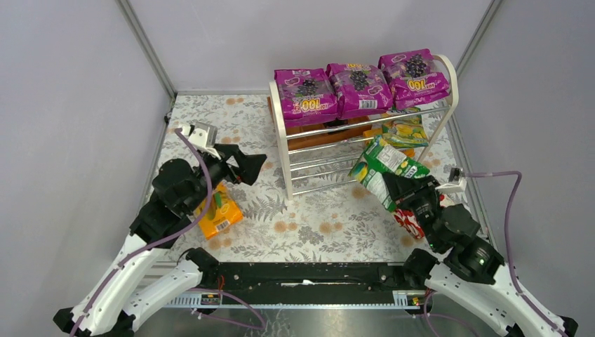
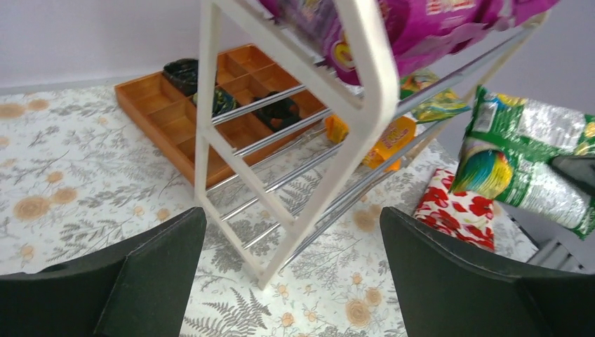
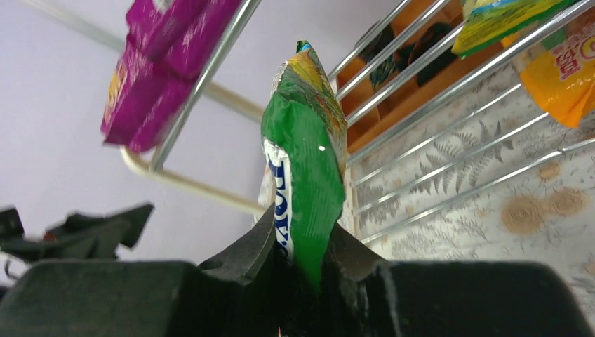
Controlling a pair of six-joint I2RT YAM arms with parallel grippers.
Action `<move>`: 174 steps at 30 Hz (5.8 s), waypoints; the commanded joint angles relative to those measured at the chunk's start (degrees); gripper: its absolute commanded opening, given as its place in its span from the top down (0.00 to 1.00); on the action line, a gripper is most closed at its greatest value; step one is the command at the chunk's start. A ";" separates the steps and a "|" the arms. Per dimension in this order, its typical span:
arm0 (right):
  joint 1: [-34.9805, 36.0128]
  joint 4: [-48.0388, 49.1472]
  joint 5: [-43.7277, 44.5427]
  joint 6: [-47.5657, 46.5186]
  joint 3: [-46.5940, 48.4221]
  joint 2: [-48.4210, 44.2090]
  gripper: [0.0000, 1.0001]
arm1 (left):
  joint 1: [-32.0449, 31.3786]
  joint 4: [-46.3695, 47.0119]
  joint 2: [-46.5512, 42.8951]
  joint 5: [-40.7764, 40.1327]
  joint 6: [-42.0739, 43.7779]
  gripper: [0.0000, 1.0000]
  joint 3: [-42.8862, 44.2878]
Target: Place and organize the candy bags onto the shelf
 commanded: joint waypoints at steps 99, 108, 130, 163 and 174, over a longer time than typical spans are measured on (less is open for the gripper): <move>-19.00 30.66 7.50 29.67 1.80 44.65 1.00 | -2.48 7.87 -3.79 -12.27 2.62 0.01 -9.66; -19.06 25.08 7.05 31.22 -0.45 42.47 1.00 | -2.53 8.01 -3.34 -11.86 2.46 0.01 -9.67; -19.07 13.85 -0.60 15.10 -1.56 35.65 0.25 | -2.53 7.62 -2.99 -12.26 2.44 0.01 -9.58; -19.07 7.36 -28.58 -31.15 -8.67 24.13 0.00 | 26.04 -15.52 21.58 -16.09 -16.04 0.01 -5.44; -19.06 9.99 -27.40 -32.13 -10.85 20.25 0.00 | 40.97 -23.49 24.11 -27.07 -32.58 0.01 -9.53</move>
